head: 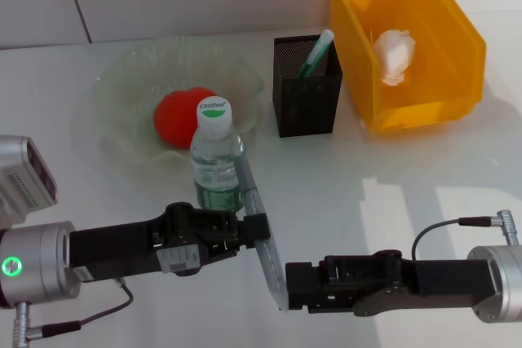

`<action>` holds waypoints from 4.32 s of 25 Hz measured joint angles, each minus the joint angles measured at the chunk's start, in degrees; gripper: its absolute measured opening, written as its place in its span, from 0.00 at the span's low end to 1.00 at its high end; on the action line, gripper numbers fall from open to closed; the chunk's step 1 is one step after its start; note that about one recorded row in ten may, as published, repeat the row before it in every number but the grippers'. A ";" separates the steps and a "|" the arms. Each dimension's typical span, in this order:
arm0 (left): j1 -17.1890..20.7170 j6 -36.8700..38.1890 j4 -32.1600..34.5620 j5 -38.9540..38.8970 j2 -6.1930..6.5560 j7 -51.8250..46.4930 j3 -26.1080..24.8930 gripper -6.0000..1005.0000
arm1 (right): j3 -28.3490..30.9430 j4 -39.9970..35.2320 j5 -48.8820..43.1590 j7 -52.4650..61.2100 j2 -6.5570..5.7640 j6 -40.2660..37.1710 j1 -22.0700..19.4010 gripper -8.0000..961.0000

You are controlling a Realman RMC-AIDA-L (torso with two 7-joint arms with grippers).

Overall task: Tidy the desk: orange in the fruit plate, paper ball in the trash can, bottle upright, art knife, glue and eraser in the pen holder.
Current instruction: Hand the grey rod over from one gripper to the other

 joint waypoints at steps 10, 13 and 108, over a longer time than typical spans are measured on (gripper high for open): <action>-0.19 0.48 0.00 0.08 -0.03 0.21 -0.06 0.16 | -1.26 0.21 -0.14 0.06 0.19 1.17 1.65 0.68; -0.25 0.48 0.00 0.14 -0.03 0.23 -0.04 0.16 | -1.26 0.22 -0.15 0.07 0.25 1.18 1.89 0.68; -2.21 2.93 -2.84 0.05 -1.71 3.05 -7.40 0.29 | 0.33 0.59 0.01 -4.94 0.16 2.24 5.23 0.20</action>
